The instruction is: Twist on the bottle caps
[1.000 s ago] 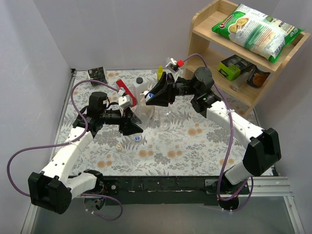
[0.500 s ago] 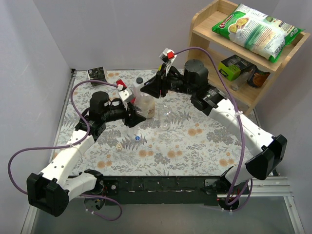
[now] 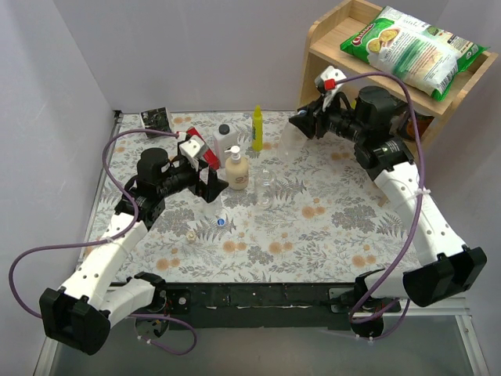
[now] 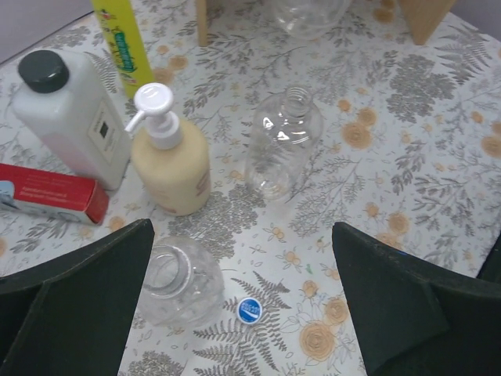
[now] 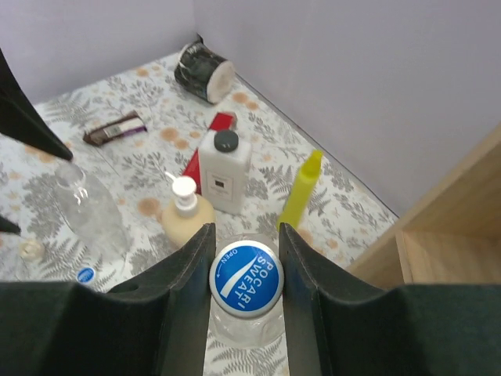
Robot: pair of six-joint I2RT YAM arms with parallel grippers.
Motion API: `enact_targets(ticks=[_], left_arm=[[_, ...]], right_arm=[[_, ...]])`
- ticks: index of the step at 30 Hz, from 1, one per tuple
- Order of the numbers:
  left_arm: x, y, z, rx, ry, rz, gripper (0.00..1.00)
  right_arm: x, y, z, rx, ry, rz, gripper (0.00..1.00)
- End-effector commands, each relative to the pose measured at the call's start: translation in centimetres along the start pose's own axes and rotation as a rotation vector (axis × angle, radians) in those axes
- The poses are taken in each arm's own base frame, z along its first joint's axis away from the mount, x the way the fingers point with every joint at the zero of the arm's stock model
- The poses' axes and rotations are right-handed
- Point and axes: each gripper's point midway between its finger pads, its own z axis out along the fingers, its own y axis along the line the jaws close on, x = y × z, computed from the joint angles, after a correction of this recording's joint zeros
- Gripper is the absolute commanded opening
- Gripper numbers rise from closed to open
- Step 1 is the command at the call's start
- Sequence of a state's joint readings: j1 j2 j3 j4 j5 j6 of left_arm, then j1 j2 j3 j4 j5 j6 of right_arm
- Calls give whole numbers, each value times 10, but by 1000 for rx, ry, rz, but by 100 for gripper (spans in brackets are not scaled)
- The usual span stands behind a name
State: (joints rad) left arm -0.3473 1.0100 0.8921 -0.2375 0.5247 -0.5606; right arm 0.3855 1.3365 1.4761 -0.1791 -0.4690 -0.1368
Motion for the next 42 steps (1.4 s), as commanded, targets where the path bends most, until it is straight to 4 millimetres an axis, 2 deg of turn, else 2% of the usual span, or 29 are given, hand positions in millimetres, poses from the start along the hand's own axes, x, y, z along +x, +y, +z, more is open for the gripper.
enact_targets(ticks=[1,3,4,11,17,21,25,28,30,35,38,39,42], left_arm=[[-22,22,-13,-120,-34,66,98],[-21,24,-14,-125,-29,53,98],[-21,25,-15,-127,-28,51,98],[-21,27,-23,-116,-44,-1,98],[-18,23,-30,-77,-56,-44,98],[-14,22,-32,-65,-60,-61,98],[-15,23,-36,-66,-73,-68,98],[-16,24,-38,-69,-79,-70,98],[-17,25,-39,-71,-82,-69,98],[-16,22,-39,-54,-85,-72,98],[-18,20,-39,-40,-92,-71,98],[-17,19,-38,-36,-91,-74,98],[-17,18,-37,-26,-91,-82,98]], right_arm=[[42,-5,-13,6,57,-105,1],[57,-13,-18,32,69,-95,1],[78,-14,-18,37,101,-90,1],[134,-20,-26,63,171,-81,1],[156,-20,-27,72,218,-41,1],[173,-15,-30,61,251,-26,8],[186,-13,-33,63,273,-11,11],[190,-11,-33,59,273,5,12],[189,-11,-33,62,267,10,18],[186,-13,-33,81,261,23,44],[181,-13,-34,81,253,17,52],[181,-13,-34,83,252,16,61],[180,-13,-34,83,251,13,66]])
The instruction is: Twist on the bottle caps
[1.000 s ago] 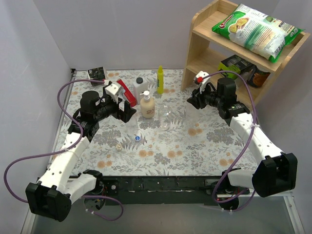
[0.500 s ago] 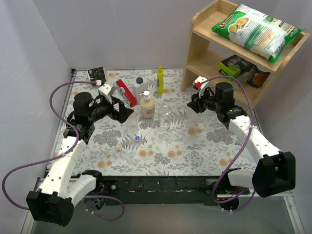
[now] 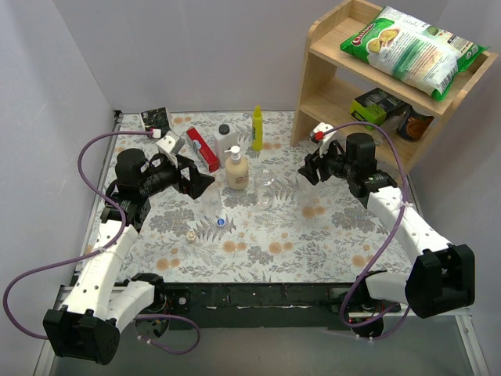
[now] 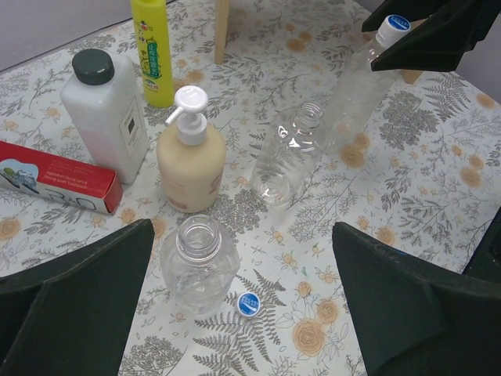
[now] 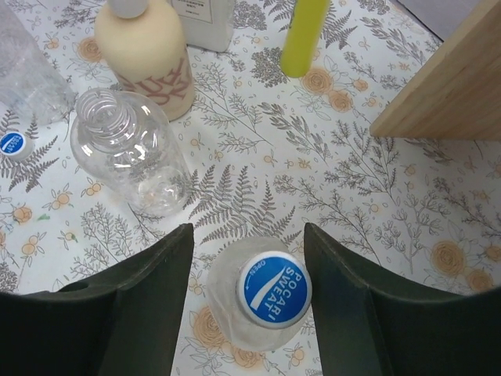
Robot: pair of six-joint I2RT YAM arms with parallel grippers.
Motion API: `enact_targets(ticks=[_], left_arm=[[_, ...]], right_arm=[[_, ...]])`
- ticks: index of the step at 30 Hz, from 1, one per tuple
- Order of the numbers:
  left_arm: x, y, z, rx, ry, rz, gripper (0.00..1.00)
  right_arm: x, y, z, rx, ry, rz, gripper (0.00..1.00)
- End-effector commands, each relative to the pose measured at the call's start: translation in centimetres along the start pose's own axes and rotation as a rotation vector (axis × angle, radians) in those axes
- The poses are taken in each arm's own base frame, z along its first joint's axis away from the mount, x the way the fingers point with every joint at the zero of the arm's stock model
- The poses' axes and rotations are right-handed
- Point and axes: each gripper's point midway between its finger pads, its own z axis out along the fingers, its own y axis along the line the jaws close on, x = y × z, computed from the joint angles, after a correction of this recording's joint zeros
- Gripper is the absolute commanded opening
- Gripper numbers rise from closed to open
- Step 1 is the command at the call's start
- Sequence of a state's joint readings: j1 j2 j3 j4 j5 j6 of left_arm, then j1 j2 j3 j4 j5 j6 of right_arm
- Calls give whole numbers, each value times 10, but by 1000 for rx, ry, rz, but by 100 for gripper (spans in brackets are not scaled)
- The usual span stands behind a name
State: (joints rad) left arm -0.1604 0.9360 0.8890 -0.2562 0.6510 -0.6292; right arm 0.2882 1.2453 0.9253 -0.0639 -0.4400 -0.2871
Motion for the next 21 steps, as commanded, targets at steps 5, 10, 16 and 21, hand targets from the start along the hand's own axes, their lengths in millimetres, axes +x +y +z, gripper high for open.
enact_targets(ticks=[5,10,16,21], left_arm=[[-3,-10,-4,51,-25,1,98],[-3,-10,-4,56,-25,0,98],[-12,2,-8,-23,-54,1,98],[-42,66,-30,-362,-106,-77,98]], right_arm=[[-18,-3,-8,29,-58,-31,66],[-20,-3,-9,29,-61,-32,66],[-47,-4,-16,28,-129,-79,71],[-130,25,-19,-87,-288,-131,74]])
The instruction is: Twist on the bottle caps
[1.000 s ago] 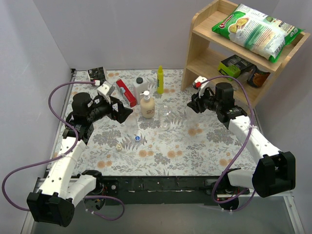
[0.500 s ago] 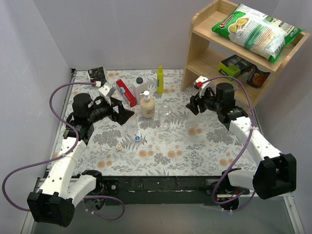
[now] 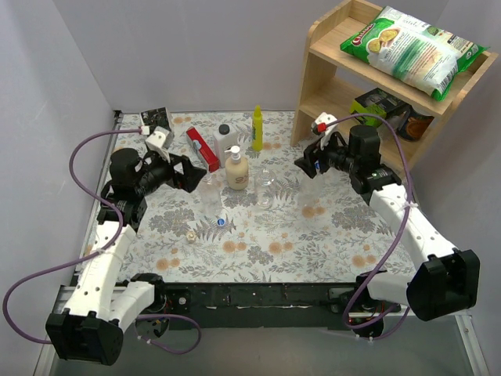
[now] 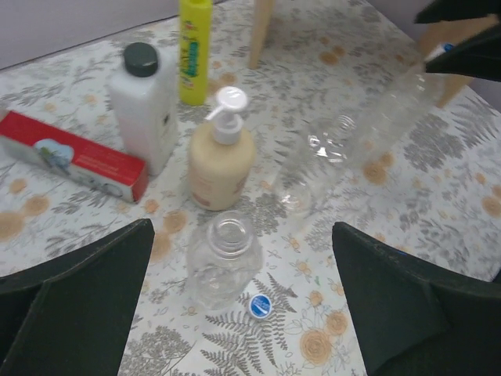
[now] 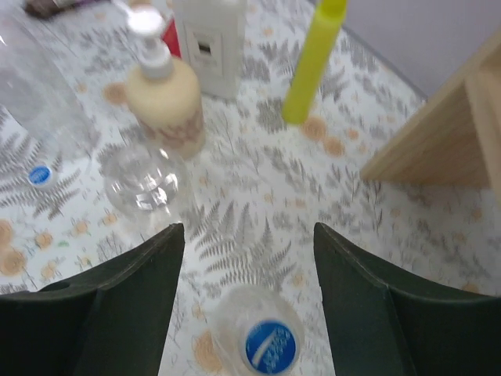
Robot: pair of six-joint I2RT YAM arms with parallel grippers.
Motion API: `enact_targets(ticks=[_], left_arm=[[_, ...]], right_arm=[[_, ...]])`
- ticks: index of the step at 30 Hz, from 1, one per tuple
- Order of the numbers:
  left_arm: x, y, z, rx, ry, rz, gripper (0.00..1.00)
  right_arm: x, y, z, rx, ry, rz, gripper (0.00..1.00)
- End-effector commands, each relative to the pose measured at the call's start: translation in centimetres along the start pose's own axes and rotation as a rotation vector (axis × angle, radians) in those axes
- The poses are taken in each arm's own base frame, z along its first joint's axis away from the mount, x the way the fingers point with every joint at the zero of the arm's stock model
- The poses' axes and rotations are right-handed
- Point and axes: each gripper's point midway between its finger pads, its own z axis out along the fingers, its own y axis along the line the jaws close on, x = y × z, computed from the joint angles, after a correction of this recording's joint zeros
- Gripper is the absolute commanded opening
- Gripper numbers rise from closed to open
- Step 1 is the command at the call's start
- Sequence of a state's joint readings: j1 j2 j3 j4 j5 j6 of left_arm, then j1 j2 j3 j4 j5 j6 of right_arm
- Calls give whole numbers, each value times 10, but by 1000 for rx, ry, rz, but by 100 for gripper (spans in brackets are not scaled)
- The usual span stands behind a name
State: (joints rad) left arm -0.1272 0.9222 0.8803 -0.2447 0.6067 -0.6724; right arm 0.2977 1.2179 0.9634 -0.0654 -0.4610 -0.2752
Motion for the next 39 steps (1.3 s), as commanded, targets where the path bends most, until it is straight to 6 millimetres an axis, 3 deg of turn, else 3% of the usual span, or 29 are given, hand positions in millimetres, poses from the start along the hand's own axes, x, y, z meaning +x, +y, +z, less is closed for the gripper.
enact_targets(ticks=[1,2,4,9,16,17,25,31,34,37,38,39], left_arm=[[-46,61,-25,-330,-91,-55,98],[-51,72,-31,-388,-102,-66,98],[-63,93,-45,-479,-120,-92,98],[-69,114,-76,-506,-99,-222,98],[-46,98,-85,-471,2,-154,98],[-48,93,-86,-454,-1,-143,98],[-45,68,-94,-395,31,-143,98],[-37,58,-97,-376,48,-135,98],[-38,55,-96,-355,41,-125,98],[-33,50,-90,-298,53,-118,98],[-29,48,-88,-271,64,-98,98],[-26,47,-86,-249,72,-93,98]], right_arm=[[-114,26,-1,-109,-246,-121,74],[-117,44,14,-173,-246,-132,74],[-148,64,22,-253,-340,-182,75],[-154,125,73,-473,-385,-161,79],[-151,173,120,-623,-447,-179,80],[-147,180,130,-644,-437,-175,86],[-134,211,168,-712,-437,-104,88],[-100,244,186,-819,-377,-68,88],[-84,249,194,-820,-335,-46,86],[-78,246,198,-800,-315,-39,62],[-85,245,194,-796,-328,-43,44],[-91,244,191,-797,-328,-36,36]])
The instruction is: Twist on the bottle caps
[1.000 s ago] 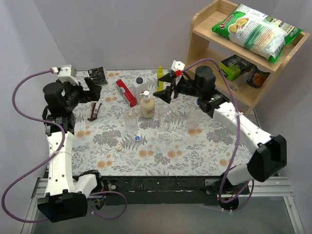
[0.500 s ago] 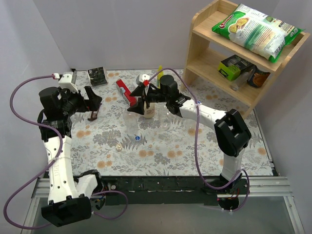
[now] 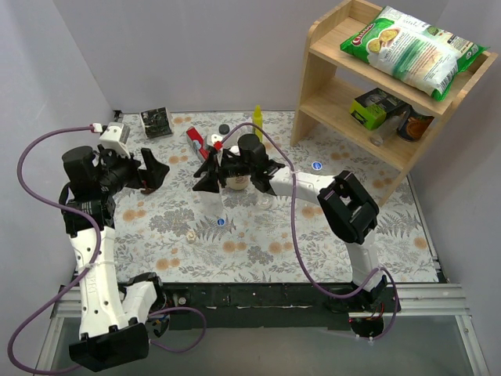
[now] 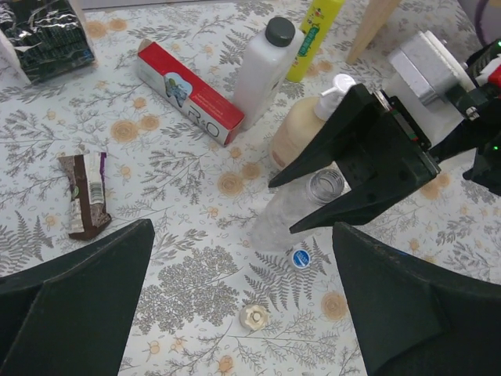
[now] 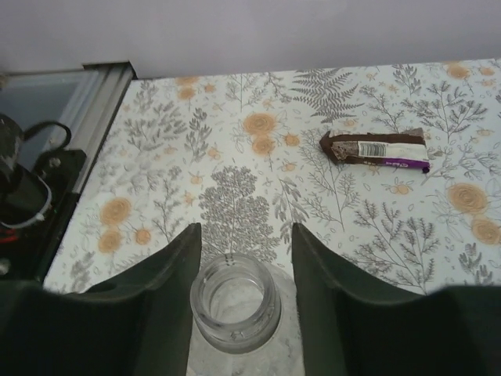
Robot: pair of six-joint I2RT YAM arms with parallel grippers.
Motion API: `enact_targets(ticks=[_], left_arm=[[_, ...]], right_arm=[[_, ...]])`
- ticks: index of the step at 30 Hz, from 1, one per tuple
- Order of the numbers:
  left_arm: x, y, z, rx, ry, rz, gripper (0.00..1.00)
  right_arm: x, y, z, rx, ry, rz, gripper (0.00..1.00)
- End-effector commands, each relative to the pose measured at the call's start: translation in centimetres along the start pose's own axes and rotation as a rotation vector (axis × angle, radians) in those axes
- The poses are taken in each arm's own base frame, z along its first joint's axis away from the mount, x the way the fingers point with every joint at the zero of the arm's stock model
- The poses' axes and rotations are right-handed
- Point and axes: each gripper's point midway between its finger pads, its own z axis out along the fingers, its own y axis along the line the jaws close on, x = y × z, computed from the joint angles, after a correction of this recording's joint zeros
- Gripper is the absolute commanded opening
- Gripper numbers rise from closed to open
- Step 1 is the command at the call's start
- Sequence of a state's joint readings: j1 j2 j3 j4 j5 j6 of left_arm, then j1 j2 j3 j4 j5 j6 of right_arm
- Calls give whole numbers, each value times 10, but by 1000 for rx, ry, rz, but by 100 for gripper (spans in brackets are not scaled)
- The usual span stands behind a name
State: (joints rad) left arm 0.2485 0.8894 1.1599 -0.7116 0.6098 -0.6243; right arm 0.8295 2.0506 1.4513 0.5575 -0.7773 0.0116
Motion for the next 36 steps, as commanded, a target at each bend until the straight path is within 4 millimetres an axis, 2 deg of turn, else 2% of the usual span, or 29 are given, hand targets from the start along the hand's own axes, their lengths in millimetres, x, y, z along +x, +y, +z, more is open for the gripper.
enact_targets(ticks=[1,2,4,5,10,11,12,13,14,19,25,30,31,36], left_arm=[[11,-22,0,154,23,61,98],[20,-21,2,175,38,98,98],[31,-30,4,258,43,143,98],[42,-31,8,284,53,157,98],[34,-52,25,487,-19,255,98],[33,-67,29,545,-7,273,98],[28,-72,38,568,8,277,98],[26,-79,41,588,14,292,98],[27,-93,42,638,17,308,98],[23,-107,61,658,11,323,98],[6,-127,72,715,1,310,98],[10,-137,81,777,26,304,98],[14,-145,80,811,34,305,98],[23,-163,85,874,60,297,98]], right_arm=[[-59,5,-7,-6,-85,-67,29],[-80,8,-9,-10,-110,-61,17],[-108,9,-20,-7,-132,-53,5],[-141,15,-29,-12,-173,-80,1],[-204,34,-75,-98,-234,-19,1],[-210,35,-82,-93,-241,-20,1],[-212,37,-88,-96,-242,0,1],[-223,39,-98,-87,-259,-17,1],[-227,40,-102,-78,-266,-18,1],[-246,32,-116,27,-330,20,1],[-247,30,-116,40,-353,48,1],[-253,31,-117,45,-378,57,1],[-254,31,-117,45,-381,58,1],[-260,33,-116,25,-391,46,1]])
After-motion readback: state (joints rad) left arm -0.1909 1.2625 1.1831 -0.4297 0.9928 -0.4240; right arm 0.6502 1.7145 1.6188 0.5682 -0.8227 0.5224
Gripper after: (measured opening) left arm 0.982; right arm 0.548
